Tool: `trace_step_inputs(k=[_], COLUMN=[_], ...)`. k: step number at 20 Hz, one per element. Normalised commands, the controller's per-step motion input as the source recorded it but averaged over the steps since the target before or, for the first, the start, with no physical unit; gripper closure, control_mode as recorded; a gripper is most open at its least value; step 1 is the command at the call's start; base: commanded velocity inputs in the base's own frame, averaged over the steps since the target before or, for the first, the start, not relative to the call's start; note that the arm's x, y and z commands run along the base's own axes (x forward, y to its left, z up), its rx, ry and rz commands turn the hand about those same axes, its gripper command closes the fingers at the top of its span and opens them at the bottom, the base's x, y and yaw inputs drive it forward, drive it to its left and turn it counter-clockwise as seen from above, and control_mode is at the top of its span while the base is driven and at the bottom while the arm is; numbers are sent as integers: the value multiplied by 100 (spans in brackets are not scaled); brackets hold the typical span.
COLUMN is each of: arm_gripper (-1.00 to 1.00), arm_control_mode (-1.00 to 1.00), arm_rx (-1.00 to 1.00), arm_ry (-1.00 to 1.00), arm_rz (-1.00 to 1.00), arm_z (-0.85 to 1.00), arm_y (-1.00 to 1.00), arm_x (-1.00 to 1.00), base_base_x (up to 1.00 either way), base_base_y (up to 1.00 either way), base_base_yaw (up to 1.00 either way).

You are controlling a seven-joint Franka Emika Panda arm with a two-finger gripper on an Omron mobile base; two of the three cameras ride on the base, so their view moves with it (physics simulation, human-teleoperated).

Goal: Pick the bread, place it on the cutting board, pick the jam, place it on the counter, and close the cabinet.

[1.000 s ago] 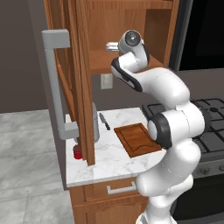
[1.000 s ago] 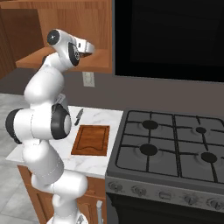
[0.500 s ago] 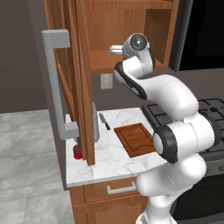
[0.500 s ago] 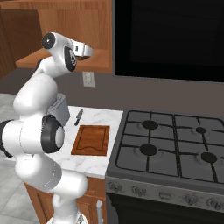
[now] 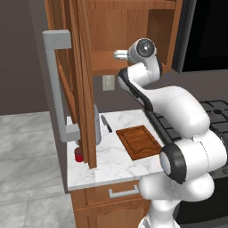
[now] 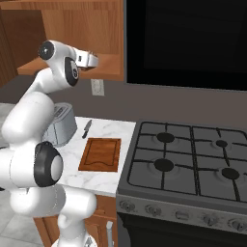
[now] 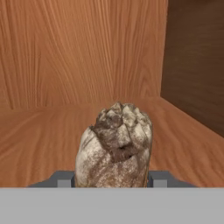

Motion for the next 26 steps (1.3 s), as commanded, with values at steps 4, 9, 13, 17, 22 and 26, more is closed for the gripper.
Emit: trace_step_inputs(k=[4, 9, 13, 17, 22, 26], arm_gripper=[100, 100, 100, 100, 100, 100], arm_control_mode=[-100, -100, -100, -100, -100, -100], arm_rx=[0, 0, 0, 0, 0, 0], arm_ry=[0, 0, 0, 0, 0, 3], arm_rz=[0, 0, 0, 0, 0, 0], arm_z=[0, 0, 0, 0, 0, 0], arm_y=[0, 0, 0, 0, 0, 0], arm_x=[-45, -52, -48, -42, -40, -45], base_base_x=[0, 0, 0, 0, 0, 0], base_base_y=[0, 0, 0, 0, 0, 0], base_base_yaw=[0, 0, 0, 0, 0, 0])
